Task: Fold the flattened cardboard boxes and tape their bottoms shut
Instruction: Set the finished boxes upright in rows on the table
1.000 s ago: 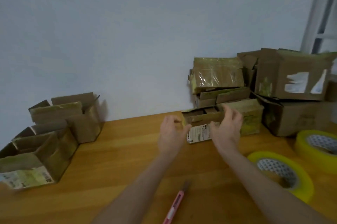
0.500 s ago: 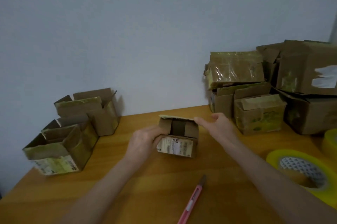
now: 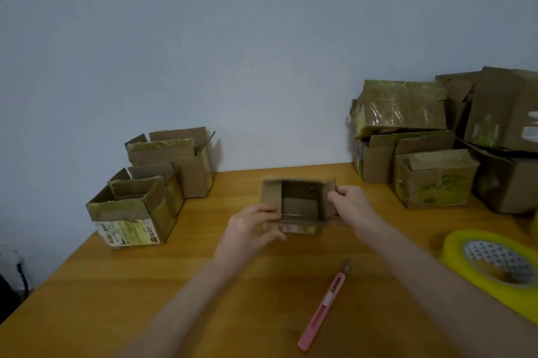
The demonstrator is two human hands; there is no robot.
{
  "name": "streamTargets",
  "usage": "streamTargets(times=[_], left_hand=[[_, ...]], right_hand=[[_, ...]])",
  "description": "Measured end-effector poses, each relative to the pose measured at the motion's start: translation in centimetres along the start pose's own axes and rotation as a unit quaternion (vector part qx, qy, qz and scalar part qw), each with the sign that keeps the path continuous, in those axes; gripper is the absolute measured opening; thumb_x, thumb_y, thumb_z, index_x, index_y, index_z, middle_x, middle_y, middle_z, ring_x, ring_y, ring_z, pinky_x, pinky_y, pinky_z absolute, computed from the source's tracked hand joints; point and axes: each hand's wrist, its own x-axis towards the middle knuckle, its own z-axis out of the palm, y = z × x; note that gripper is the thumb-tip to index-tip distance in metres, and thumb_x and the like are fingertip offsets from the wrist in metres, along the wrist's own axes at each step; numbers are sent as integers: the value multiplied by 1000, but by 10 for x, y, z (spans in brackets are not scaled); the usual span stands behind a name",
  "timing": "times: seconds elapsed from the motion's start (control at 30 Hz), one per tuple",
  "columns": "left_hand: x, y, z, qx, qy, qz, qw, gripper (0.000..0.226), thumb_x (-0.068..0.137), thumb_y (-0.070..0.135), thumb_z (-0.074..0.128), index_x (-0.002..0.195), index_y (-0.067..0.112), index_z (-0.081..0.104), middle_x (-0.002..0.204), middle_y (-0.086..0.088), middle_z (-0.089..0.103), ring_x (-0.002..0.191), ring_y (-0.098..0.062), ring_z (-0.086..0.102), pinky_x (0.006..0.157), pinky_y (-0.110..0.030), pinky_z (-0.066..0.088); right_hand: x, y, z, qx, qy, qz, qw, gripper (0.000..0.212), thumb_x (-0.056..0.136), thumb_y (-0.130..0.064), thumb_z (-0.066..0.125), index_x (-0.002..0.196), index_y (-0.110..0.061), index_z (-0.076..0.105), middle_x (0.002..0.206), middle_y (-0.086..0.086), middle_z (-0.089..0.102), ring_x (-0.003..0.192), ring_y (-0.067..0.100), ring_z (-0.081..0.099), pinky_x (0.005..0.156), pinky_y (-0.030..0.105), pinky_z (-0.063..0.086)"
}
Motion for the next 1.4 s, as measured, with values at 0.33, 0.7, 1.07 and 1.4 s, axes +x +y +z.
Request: streamTargets(times=[0.33, 0.7, 1.07, 1.4], left_hand=[[31, 9, -24, -227, -45, -399, 887, 77, 81, 34, 72, 143, 9, 33, 134, -9, 51, 116, -24, 52, 94, -39, 50], [26, 7, -6, -53, -3, -391, 919, 64, 72, 34, 78, 123, 19, 43, 116, -2, 59, 102, -21, 55, 86, -37, 51], [7, -8, -35, -324, -19, -360, 875, 48, 96, 21, 51, 142, 18, 38, 112, 3, 57, 96, -12, 58, 73, -22, 53], [-1, -28, -17, -350, 8, -395, 849, 55, 100, 48, 23, 137, 14, 44, 126, -3, 58, 114, -16, 53, 98, -34, 43]], right_hand=[[-26, 6, 7, 34, 1, -56, 998, 16, 96, -10, 46, 94, -7, 62, 95, 18, 62, 91, 34, 60, 81, 51, 54], [-38, 6, 19, 102, -6, -101, 990, 23, 96, -6, 45, 85, -19, 59, 89, 5, 63, 83, 16, 63, 63, 22, 55], [-23, 6, 21, 129, -20, -31, 991, 23, 96, -6, 44, 115, -5, 58, 87, -1, 53, 78, 12, 58, 62, 23, 53], [-2, 10, 39, 191, -86, 41, 977, 38, 96, -5, 41, 133, -11, 47, 129, 9, 55, 112, 22, 54, 95, 36, 46]])
